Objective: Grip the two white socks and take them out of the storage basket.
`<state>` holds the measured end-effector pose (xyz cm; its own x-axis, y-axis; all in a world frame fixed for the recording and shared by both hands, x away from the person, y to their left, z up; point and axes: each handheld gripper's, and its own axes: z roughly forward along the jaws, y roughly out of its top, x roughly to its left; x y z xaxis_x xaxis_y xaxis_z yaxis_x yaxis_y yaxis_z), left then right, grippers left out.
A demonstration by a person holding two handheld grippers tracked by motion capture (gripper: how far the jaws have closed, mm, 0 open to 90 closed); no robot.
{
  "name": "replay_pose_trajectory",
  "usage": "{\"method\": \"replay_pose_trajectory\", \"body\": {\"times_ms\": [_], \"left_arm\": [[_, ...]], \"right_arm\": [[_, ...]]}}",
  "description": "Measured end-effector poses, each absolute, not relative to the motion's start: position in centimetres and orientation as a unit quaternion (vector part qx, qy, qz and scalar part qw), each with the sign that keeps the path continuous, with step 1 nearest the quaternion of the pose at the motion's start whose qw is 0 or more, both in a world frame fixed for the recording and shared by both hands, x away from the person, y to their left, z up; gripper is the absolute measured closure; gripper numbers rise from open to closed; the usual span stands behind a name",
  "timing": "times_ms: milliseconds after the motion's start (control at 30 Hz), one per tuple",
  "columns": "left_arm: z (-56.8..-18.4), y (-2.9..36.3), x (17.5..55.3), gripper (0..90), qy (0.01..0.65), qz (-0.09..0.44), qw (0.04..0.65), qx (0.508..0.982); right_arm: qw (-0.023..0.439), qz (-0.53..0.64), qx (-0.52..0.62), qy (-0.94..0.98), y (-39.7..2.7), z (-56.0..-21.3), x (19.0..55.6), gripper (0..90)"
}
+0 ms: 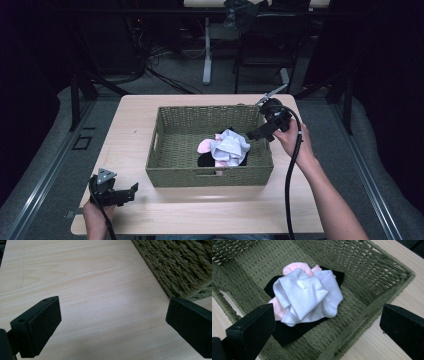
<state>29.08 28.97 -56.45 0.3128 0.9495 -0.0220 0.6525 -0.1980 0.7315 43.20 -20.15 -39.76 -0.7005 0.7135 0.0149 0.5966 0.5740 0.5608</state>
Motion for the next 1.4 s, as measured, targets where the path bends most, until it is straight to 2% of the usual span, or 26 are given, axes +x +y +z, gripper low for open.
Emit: {"method": "replay_pose_trajectory", "body": {"times_ms": [467,567,967,1067,1200,1267,1333,1367,1400], "left_arm": [[-56.4,28.7,29.3,0.2,0.535,0.225,0.329,0.745],[-56.4,28.7,29.3,0.2,0.536,0.224,0.328,0.745],[-56.4,28.7,29.2,0.2,0.538,0.224,0.329,0.743],[-56.5,28.7,29.2,0.2,0.537,0.220,0.327,0.746],[-56.5,28.6,29.2,0.2,0.536,0.220,0.326,0.747],[-56.5,28.6,29.2,0.2,0.537,0.220,0.326,0.747],[-56.5,28.6,29.2,0.2,0.537,0.219,0.325,0.747],[-56.5,28.6,29.2,0.2,0.536,0.220,0.324,0.748],[-56.5,28.6,29.2,0.2,0.535,0.220,0.324,0.748]], "right_arm": [[0.080,0.243,0.371,0.893,-17.0,-42.1,44.3,1.4],[0.081,0.235,0.372,0.894,-16.1,-42.8,44.4,7.7],[0.062,0.204,0.348,0.913,-13.2,-45.8,44.7,15.4],[0.061,0.187,0.345,0.918,-12.5,-46.6,44.8,27.2],[0.057,0.179,0.343,0.920,-11.9,-47.5,45.1,27.8],[0.049,0.180,0.333,0.924,-11.6,-47.7,45.1,23.8],[0.049,0.174,0.327,0.928,-11.1,-48.0,45.1,24.4],[0.054,0.170,0.326,0.928,-10.8,-48.2,45.1,27.0],[0.061,0.161,0.328,0.929,-10.5,-48.4,45.2,34.3]]}}
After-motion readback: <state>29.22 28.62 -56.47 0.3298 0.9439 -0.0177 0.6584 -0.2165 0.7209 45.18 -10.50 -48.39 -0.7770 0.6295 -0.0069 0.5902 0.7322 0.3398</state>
